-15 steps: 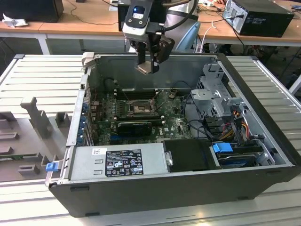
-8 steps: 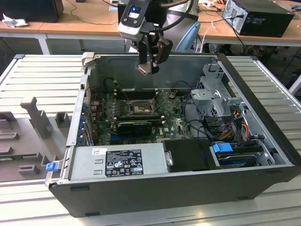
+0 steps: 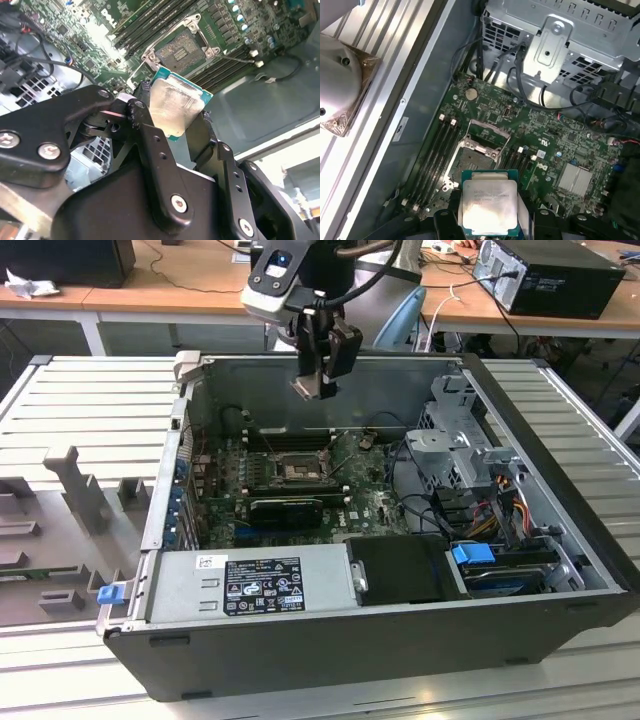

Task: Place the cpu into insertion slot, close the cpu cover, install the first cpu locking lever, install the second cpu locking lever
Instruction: 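Place the cpu into insertion slot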

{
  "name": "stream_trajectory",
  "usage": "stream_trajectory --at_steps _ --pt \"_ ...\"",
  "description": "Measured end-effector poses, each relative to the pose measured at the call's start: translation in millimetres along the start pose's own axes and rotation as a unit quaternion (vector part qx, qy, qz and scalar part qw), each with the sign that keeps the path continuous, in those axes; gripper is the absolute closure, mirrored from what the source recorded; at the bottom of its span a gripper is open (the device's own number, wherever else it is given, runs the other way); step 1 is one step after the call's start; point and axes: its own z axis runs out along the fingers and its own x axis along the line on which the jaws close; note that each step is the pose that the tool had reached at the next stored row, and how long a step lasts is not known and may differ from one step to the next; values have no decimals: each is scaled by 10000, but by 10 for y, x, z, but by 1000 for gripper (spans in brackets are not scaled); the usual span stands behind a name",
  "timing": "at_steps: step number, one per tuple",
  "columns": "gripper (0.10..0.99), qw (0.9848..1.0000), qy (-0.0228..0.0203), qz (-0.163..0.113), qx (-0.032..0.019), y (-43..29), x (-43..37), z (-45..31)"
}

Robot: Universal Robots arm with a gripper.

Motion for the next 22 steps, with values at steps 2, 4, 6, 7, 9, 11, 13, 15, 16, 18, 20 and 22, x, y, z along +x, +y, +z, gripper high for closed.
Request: stream_trajectory --at_steps 2,4,6,7,9,11,13,15,16,18,20,22 --pt "561 9999 -12 144 -3 0 0 2" --pt "561 9996 -24 283 -5 0 0 3" --pt "561 9991 -35 421 -7 0 0 4" --pt "561 9988 -40 480 -8 0 0 5" --pt "561 9982 -51 605 -10 -1 0 6" --pt "561 9971 -63 759 -13 -1 0 8" --pt "561 9958 -76 912 -15 -1 0 10" --pt "561 9940 -91 1089 -18 -1 0 12" --pt "561 9919 -107 1265 -21 -1 0 15" --pt "561 9898 -120 1416 -23 -1 0 17" --pt "561 9870 -135 1599 -26 -1 0 18" --pt "561 9849 -144 1727 -28 -1 0 20"
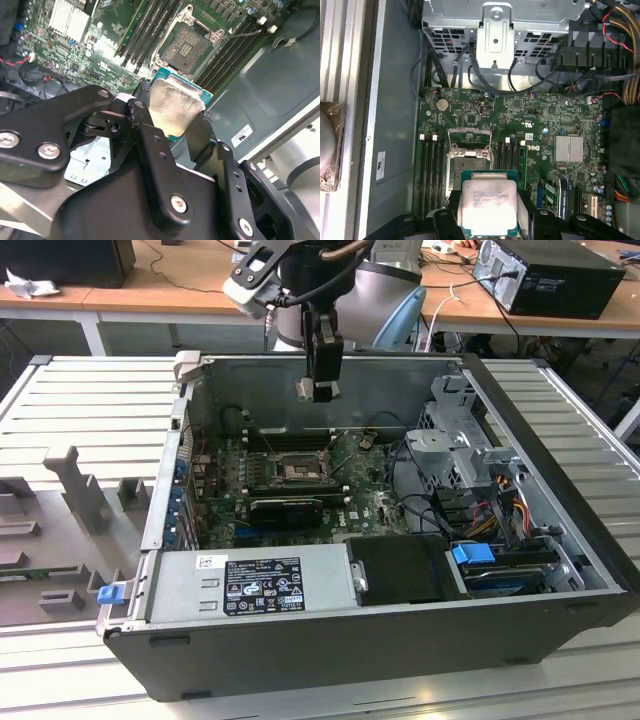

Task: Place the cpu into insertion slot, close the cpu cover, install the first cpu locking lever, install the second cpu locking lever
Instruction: 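Place the cpu into insertion slot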

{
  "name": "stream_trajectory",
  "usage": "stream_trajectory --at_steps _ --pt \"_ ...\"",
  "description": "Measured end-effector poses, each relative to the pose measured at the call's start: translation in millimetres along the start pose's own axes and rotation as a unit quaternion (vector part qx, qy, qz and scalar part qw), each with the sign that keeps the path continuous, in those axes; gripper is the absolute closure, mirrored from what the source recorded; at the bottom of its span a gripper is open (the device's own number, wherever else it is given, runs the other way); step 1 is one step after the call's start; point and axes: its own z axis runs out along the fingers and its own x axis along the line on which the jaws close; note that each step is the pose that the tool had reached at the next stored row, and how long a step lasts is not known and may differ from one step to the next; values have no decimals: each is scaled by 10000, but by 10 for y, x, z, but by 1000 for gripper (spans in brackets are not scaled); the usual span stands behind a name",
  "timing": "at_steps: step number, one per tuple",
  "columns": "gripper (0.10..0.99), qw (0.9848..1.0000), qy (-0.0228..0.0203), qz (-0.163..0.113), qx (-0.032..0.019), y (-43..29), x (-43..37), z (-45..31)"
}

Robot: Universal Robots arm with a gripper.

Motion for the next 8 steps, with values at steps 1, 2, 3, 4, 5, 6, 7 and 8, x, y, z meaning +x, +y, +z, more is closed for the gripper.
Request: stream_trajectory --at_steps 1,2,3,4,5,6,7,8 --pt "561 10000 -8 87 7 -1 0 4" --pt "561 9998 -13 172 62 -1 0 13" --pt "561 9996 -19 245 117 -2 0 22" --pt "561 9995 -21 282 129 -3 -1 32" --pt "561 9995 -22 298 130 -3 -1 45" --pt "561 9994 -23 310 130 -4 -2 65" --pt "561 9994 -24 310 130 -5 -2 85" --pt "561 9994 -24 311 130 -7 -3 102"
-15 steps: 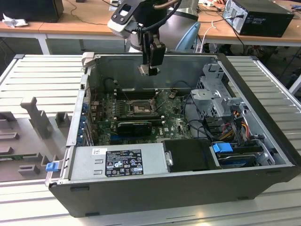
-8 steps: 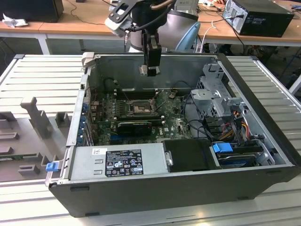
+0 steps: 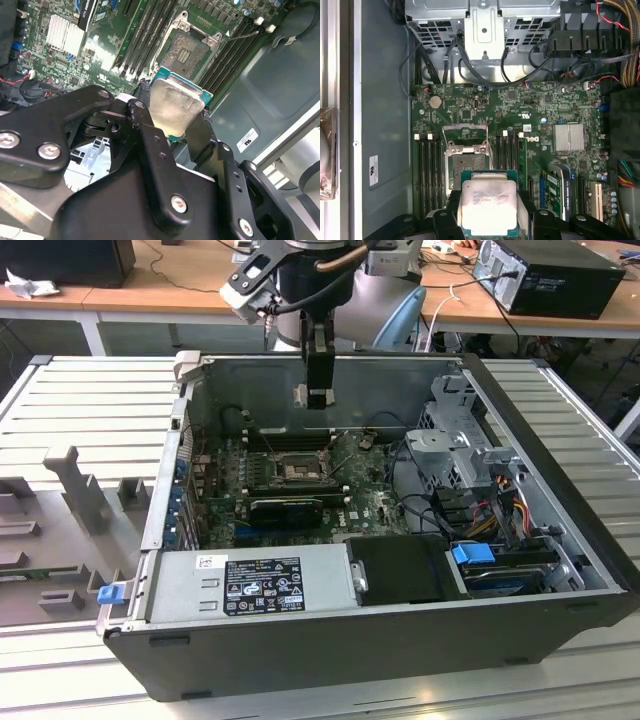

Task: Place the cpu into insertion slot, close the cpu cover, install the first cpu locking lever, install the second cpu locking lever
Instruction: 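Place the cpu into insertion slot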

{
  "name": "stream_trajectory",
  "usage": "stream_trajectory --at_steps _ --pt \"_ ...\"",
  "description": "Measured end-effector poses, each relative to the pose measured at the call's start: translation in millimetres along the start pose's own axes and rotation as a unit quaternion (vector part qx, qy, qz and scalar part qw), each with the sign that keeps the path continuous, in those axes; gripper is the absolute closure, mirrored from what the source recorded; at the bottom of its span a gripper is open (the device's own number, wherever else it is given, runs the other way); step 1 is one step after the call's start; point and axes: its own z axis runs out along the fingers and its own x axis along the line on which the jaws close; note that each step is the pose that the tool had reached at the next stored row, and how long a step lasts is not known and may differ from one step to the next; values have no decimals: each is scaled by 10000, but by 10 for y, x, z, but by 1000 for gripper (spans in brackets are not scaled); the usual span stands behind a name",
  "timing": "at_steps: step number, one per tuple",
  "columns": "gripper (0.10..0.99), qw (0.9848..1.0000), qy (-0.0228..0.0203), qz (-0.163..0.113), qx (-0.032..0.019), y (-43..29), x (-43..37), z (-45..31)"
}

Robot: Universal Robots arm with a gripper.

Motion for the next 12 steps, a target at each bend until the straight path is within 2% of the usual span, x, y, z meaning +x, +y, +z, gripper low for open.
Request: stream_trajectory --at_steps 5,12 --pt "561 10000 3 -55 6 -6 -2 139" --pt "561 10000 4 -87 18 -13 -4 260"
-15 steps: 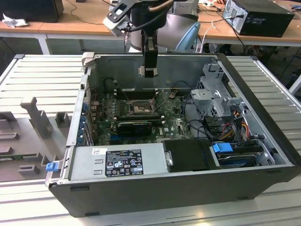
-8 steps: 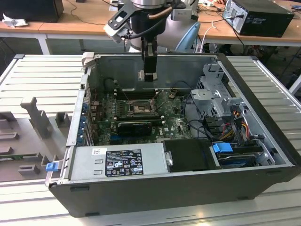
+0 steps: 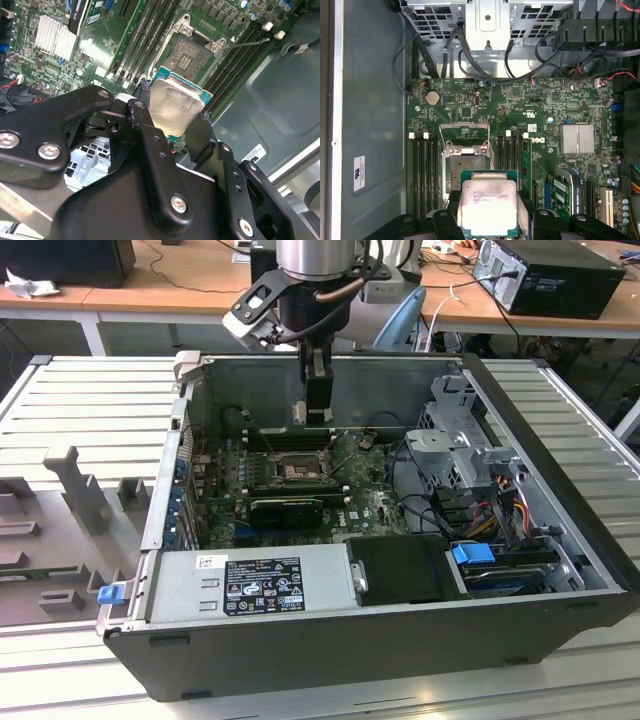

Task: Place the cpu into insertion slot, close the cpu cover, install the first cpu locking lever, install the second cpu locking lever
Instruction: 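Place the cpu into insertion slot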

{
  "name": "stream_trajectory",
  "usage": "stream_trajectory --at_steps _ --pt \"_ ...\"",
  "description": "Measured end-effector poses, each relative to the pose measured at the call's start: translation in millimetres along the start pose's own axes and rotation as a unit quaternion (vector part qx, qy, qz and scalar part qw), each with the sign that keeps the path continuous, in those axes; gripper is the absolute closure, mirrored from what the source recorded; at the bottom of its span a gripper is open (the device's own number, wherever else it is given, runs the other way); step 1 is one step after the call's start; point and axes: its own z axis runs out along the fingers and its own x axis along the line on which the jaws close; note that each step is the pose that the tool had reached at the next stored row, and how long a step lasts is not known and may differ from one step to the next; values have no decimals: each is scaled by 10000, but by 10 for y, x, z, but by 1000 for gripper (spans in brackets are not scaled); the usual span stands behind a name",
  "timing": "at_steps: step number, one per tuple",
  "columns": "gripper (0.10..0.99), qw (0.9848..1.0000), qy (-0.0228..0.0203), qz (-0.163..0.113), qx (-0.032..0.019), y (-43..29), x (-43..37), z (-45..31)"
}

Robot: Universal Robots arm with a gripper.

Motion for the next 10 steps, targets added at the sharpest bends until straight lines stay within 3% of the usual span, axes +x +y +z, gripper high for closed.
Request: stream_trajectory --at_steps 10 --pt "561 10000 -14 -1 -14 -5 -2 110"
